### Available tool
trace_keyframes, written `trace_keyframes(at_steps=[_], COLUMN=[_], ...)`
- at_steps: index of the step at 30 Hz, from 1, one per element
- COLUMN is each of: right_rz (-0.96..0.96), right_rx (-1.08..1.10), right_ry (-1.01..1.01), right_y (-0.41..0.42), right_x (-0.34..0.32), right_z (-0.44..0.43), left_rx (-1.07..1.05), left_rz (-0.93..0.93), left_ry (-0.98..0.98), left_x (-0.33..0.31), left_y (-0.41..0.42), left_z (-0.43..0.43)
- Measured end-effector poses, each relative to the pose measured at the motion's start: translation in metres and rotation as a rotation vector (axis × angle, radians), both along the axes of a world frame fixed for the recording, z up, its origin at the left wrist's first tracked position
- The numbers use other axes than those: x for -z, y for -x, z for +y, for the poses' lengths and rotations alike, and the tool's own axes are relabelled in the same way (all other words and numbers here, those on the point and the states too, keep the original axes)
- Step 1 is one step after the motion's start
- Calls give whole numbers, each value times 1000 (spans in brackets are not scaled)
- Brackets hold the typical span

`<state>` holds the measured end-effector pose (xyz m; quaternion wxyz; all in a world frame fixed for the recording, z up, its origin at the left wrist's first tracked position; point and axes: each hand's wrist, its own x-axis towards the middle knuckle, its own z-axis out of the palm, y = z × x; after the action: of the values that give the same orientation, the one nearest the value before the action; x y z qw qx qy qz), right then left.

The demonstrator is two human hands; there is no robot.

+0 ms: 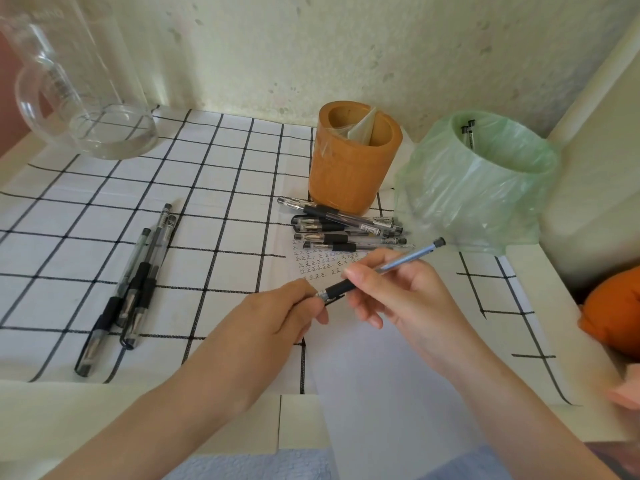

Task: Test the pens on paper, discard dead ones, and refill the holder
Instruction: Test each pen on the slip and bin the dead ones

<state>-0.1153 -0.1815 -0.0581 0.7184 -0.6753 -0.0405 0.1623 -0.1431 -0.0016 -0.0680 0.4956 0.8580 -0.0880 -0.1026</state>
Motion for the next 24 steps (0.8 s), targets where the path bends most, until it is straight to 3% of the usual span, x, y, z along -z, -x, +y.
trace_keyframes(at_steps=[19, 24], right_rz=[42, 61], right_rx=[14, 8], right_ry=[-32, -29], right_y=[10, 9], right_x=[8, 9], right_z=[-1, 0], left_rx=[61, 56], left_rz=[-184, -157], left_ry=[-114, -129], left_x=[9, 11], left_y=[6, 6], left_z=[-1, 0])
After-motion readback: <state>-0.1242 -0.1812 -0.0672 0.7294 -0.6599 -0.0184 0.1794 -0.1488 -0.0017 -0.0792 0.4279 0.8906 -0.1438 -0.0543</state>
